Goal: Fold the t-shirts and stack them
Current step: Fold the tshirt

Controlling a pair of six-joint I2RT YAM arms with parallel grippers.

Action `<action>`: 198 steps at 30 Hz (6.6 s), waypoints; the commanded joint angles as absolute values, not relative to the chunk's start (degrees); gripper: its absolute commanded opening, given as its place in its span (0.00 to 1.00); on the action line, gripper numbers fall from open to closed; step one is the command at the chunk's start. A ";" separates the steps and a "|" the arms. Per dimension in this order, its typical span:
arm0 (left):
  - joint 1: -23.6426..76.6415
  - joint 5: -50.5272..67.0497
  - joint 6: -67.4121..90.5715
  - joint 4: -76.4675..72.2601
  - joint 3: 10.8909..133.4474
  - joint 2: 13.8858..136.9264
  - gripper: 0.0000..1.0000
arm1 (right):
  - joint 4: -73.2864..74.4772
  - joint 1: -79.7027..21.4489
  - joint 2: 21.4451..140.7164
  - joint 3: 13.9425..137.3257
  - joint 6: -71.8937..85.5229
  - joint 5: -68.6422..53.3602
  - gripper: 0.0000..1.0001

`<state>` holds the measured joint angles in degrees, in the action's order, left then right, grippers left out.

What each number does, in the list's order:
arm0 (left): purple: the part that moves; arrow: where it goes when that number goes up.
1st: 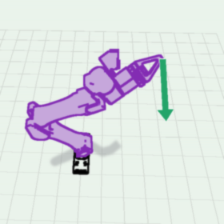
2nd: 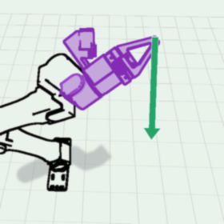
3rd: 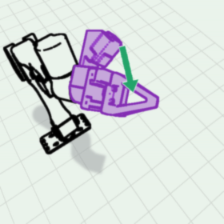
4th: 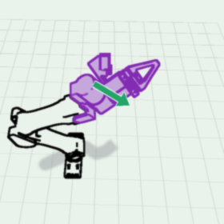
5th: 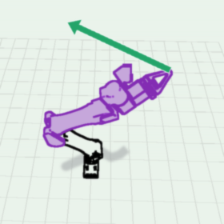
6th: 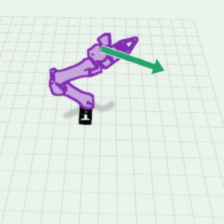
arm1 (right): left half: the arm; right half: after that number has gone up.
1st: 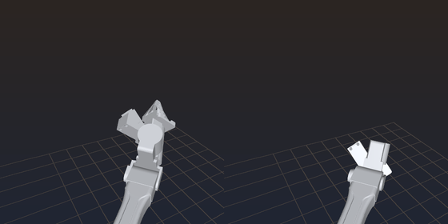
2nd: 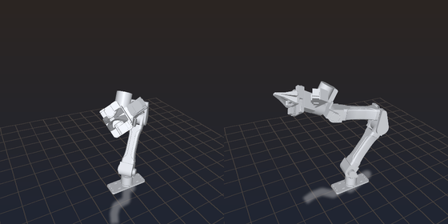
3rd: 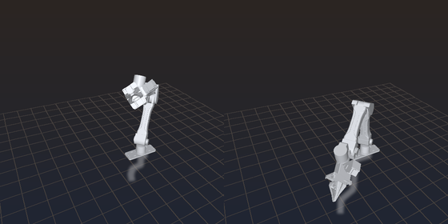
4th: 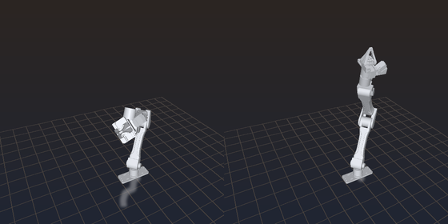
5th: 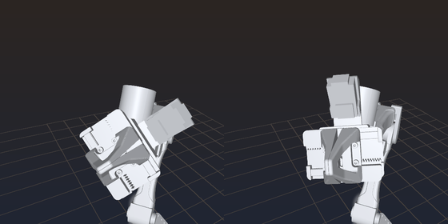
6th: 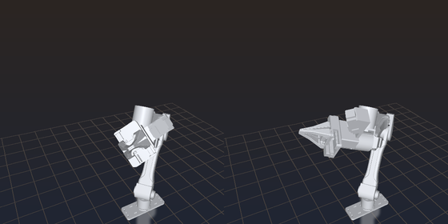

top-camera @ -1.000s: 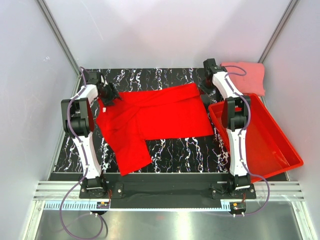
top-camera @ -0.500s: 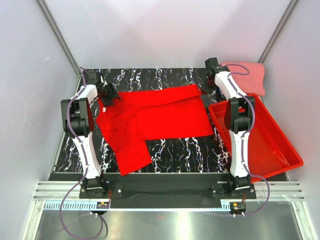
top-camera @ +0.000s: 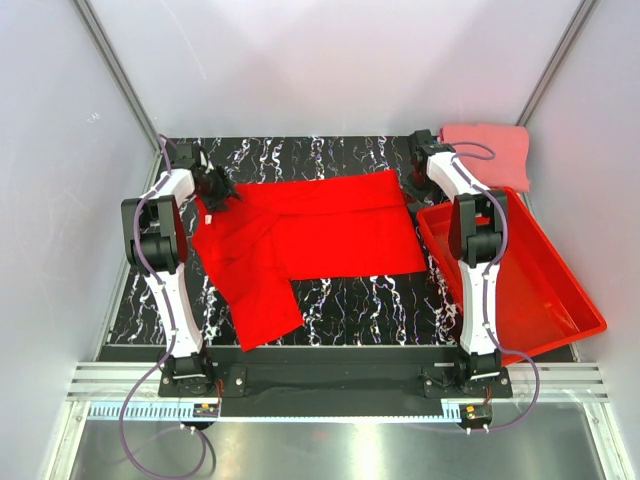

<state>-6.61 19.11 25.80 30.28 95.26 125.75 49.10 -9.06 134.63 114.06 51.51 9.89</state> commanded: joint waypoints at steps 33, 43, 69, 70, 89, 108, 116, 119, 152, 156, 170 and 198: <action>-7.91 28.91 28.21 28.39 98.26 125.24 0.64 | 44.04 -8.44 134.29 124.71 37.71 0.28 0.33; -7.91 23.48 27.51 30.75 101.51 128.84 0.64 | 37.97 -8.44 144.92 131.04 37.53 -9.67 0.30; -8.44 26.45 31.11 29.26 111.89 130.44 0.69 | 32.08 -5.45 145.82 136.86 40.61 -5.79 0.34; -8.26 26.89 30.85 29.96 111.45 129.04 0.69 | 31.73 -5.54 144.33 135.98 39.91 -6.50 0.36; -4.66 5.94 37.88 35.79 52.25 70.33 0.67 | 31.65 -22.91 95.21 84.69 33.31 -12.47 0.58; 3.69 0.95 55.01 38.68 29.72 51.01 0.63 | 20.30 -47.46 94.92 66.36 33.49 -10.99 0.55; 6.84 0.97 58.01 37.97 22.68 48.16 0.57 | 19.60 -54.84 102.56 68.29 37.96 -6.95 0.53; 8.61 0.09 58.97 38.67 22.68 50.71 0.57 | 17.58 -56.42 105.02 68.03 41.04 -5.11 0.54; 15.73 -10.72 59.58 49.39 31.37 51.76 0.59 | 20.91 -59.24 109.95 79.01 46.14 -5.71 0.00; 17.48 -11.87 60.64 50.45 31.82 52.47 0.59 | 20.92 -59.24 110.13 79.19 46.23 -5.27 0.00; 19.42 -7.38 66.00 47.55 24.17 47.29 0.47 | 21.10 -59.33 109.60 78.93 46.14 -5.10 0.00; 21.18 -13.35 61.09 48.16 38.57 52.38 0.00 | 40.05 -55.48 104.60 83.14 51.32 10.88 0.41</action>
<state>21.04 -9.15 63.75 48.10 31.73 50.96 30.04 -58.22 110.96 79.57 48.31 0.45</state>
